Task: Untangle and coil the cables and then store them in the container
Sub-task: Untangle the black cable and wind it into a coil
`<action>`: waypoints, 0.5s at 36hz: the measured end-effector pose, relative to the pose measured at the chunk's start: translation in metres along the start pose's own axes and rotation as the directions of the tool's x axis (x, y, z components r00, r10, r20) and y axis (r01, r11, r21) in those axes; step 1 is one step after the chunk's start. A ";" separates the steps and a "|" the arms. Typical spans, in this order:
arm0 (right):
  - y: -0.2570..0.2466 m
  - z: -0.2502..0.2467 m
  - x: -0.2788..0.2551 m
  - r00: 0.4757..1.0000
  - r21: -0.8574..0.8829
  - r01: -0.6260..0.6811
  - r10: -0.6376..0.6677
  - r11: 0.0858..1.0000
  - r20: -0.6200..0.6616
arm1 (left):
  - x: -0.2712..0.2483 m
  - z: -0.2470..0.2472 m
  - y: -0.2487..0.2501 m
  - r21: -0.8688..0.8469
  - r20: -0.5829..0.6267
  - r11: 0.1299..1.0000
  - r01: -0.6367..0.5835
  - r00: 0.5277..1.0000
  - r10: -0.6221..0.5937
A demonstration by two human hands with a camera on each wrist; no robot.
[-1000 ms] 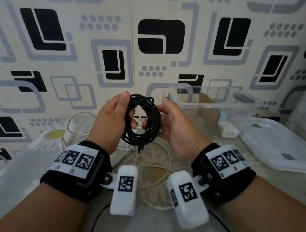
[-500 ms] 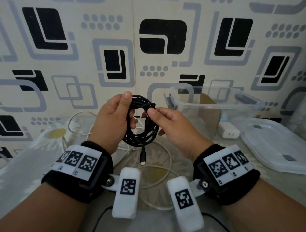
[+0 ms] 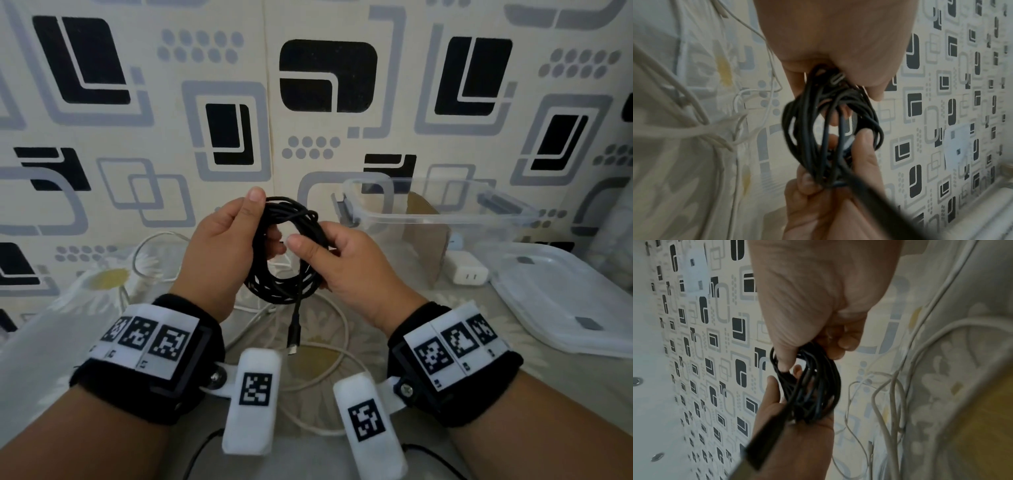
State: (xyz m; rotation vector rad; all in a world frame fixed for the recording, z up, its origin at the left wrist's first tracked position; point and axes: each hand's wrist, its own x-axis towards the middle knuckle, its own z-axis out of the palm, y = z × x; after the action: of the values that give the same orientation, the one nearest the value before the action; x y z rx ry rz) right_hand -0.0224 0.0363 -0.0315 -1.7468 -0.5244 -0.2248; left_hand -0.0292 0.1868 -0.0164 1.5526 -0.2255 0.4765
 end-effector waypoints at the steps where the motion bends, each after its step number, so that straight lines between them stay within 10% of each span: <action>1: 0.000 0.000 0.000 0.999 0.006 0.021 -0.020 1.000 -0.039 | 0.001 -0.001 0.000 -0.036 0.005 0.999 0.022 1.000 -0.022; 10: -0.004 -0.007 0.005 0.902 0.219 0.132 -0.025 0.967 -0.431 | 0.009 -0.006 -0.011 0.041 0.221 0.997 0.064 0.973 -0.071; 18: -0.006 -0.003 0.002 0.908 0.258 0.142 -0.021 0.956 -0.419 | -0.004 0.001 -0.009 -0.043 0.452 0.999 0.011 0.892 0.010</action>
State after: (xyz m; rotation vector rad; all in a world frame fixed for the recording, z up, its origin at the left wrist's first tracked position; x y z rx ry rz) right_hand -0.0232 0.0343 -0.0248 -1.3461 -0.3009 -0.5409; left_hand -0.0286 0.1859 -0.0261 1.6032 -0.5909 0.0983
